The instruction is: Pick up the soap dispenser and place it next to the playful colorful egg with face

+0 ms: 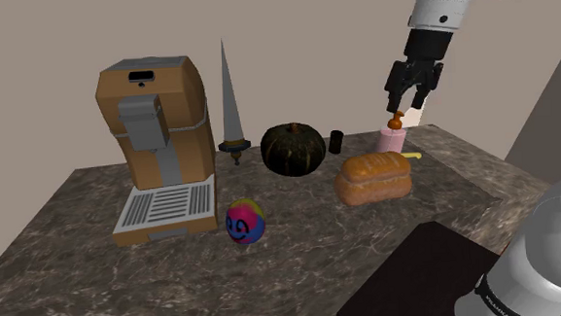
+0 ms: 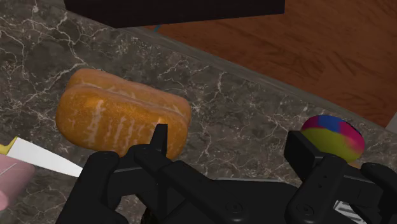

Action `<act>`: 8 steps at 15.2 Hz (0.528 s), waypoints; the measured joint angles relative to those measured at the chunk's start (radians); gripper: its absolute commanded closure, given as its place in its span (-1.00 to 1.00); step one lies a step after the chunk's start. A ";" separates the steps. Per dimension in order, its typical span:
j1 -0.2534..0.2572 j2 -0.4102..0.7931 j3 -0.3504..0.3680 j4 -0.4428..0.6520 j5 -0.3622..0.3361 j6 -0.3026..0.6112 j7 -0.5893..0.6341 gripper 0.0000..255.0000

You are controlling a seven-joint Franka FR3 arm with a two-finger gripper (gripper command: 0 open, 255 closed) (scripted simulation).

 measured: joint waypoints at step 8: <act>-0.033 0.113 -0.105 0.017 -0.070 0.086 -0.129 -1.00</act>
